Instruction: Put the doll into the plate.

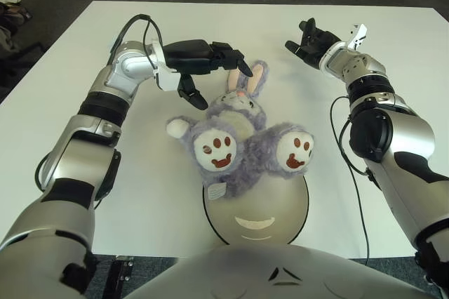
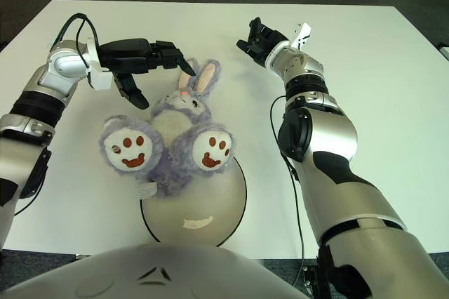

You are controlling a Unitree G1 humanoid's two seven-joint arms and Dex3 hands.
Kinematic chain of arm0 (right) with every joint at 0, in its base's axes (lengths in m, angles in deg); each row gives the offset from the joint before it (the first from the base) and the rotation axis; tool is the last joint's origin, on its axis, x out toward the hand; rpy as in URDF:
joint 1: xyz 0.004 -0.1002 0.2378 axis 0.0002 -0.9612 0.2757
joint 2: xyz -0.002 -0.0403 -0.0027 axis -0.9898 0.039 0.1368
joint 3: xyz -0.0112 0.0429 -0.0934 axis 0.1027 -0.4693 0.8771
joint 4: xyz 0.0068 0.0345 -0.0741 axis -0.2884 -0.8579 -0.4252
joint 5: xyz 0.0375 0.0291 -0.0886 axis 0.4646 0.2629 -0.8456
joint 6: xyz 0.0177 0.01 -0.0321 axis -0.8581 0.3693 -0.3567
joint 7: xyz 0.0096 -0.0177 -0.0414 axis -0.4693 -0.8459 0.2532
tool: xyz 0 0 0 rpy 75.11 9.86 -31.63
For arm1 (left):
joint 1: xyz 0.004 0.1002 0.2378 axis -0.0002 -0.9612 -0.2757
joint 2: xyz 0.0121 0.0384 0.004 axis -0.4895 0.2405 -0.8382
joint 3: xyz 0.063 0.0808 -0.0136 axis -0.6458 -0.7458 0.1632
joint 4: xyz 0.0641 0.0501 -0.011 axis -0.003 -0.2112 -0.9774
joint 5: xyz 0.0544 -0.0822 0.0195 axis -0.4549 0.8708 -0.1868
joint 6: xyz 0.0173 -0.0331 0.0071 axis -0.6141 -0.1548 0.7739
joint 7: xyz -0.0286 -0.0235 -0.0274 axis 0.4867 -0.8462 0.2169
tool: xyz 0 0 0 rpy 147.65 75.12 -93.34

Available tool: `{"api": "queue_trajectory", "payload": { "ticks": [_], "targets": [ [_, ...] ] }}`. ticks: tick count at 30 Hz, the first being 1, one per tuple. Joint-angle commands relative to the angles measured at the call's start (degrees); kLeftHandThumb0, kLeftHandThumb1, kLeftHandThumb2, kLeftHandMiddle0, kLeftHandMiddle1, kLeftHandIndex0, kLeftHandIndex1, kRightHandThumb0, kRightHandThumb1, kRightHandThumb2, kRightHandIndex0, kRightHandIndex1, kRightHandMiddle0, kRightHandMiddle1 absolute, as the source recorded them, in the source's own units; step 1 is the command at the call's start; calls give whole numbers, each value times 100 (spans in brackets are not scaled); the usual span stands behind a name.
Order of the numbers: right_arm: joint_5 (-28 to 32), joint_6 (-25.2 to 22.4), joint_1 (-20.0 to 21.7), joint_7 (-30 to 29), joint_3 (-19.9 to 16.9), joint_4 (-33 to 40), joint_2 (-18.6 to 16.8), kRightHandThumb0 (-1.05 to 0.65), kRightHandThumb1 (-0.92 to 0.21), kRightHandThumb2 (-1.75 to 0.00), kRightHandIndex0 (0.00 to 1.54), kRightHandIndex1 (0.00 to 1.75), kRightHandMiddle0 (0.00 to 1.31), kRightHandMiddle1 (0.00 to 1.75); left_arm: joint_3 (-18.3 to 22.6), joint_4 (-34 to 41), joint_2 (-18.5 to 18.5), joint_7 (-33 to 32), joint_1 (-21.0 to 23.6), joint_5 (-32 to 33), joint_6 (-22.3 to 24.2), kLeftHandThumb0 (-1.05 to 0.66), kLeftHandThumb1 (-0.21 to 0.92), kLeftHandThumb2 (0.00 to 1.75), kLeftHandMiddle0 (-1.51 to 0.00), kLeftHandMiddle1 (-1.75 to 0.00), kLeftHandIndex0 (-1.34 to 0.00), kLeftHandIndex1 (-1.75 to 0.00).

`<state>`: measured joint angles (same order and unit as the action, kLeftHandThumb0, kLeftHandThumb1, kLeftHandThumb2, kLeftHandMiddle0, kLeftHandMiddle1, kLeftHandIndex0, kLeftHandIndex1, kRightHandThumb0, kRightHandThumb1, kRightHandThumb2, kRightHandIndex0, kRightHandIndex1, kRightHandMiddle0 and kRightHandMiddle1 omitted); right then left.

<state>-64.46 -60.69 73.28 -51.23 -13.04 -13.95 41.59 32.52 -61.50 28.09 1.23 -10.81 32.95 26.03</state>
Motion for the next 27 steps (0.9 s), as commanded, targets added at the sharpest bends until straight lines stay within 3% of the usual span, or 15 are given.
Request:
{"api": "queue_trajectory", "payload": {
  "ticks": [1,11,20,27],
  "targets": [
    [-14,28,80,-57,2,90,16,4,-8,-144,16,141,15,151,-114,12,-82,57,148,-100,-81,-59,45,90,-17,-62,0,-91],
    [44,-16,62,23,-29,148,10,3,-9,-144,20,148,20,153,-173,-5,-54,-119,185,-195,-515,-54,40,95,-16,-59,0,-89],
    [30,-41,49,-13,-12,206,-4,3,-9,-144,24,152,23,155,-242,-84,-36,-291,276,-421,-837,-34,32,109,-18,-57,0,-86],
    [26,-27,32,-21,-8,218,-10,4,-9,-144,19,147,18,152,-339,-208,-46,-392,352,-621,-952,-14,26,122,-16,-56,0,-84]
  ]
}}
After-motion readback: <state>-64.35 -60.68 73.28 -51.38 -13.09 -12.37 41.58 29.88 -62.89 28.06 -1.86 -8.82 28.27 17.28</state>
